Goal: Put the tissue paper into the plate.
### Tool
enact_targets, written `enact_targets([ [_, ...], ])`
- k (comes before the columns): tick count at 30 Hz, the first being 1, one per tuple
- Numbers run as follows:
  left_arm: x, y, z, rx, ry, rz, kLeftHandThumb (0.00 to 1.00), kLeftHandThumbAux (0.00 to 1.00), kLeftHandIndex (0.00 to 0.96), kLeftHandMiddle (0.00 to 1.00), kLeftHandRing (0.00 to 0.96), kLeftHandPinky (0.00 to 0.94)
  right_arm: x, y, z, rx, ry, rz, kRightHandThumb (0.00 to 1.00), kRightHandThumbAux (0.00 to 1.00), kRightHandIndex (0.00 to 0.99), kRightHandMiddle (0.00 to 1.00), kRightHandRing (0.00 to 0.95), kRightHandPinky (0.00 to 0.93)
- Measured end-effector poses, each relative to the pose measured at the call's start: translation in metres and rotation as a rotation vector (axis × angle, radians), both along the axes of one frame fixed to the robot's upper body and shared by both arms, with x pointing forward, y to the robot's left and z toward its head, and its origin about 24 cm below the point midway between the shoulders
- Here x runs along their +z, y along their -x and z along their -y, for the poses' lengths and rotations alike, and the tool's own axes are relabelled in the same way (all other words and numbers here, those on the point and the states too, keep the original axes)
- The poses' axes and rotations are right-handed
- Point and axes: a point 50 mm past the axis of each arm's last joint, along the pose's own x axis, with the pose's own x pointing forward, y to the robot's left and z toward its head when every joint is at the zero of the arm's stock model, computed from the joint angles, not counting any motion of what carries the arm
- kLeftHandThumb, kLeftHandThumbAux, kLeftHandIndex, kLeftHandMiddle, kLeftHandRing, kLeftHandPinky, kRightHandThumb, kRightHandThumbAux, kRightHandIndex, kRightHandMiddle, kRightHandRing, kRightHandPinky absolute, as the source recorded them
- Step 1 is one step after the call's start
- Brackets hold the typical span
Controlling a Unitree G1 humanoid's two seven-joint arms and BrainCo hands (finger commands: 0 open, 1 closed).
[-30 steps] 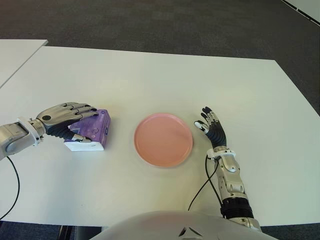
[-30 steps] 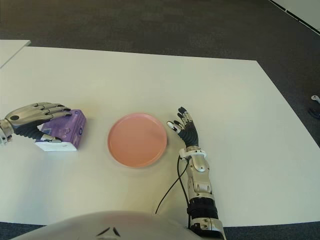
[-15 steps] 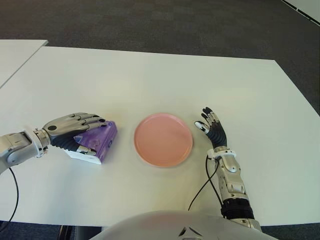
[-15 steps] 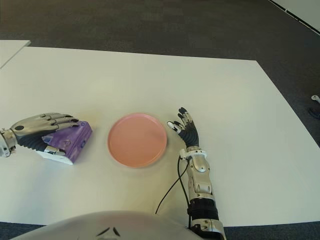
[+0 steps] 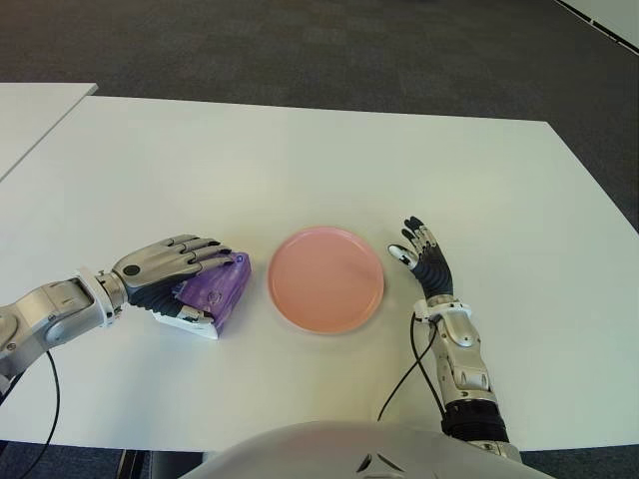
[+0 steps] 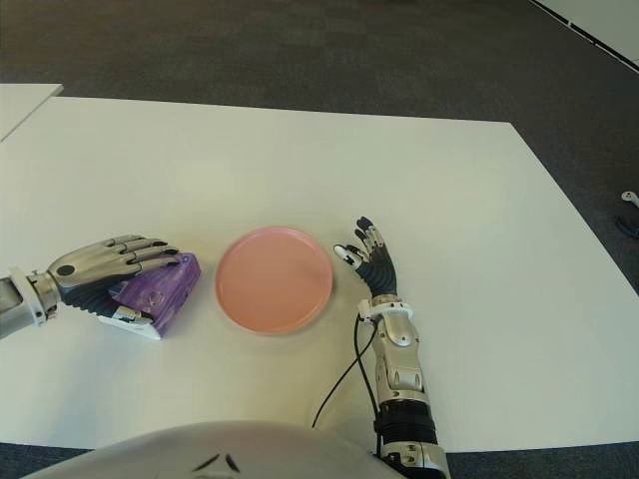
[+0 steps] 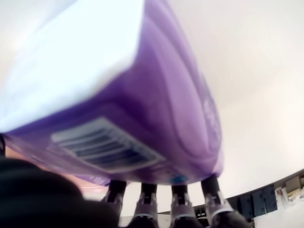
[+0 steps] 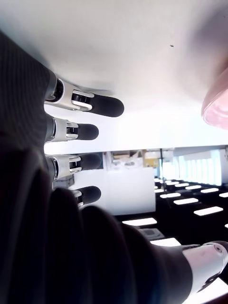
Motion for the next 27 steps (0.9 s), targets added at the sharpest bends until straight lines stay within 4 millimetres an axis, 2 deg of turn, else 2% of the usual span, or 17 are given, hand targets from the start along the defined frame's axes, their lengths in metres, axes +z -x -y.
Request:
enact_targets([
  [12,0.007,0.001,-0.005,0.056,0.052,0.043,0.221,0.174,0.0,0.0,0.0,0.0,0.0,0.0,0.0,0.003,-0.001,-0.001,0.035,0.713,0.0,0.03,0.009,0.021],
  [27,0.009,0.006,-0.012,0.105,0.085,0.062,0.192,0.231,0.0,0.0,0.0,0.0,0.0,-0.001,0.0,0.004,-0.004,-0.002,0.05,0.735,0.0,0.033,0.015,0.03],
])
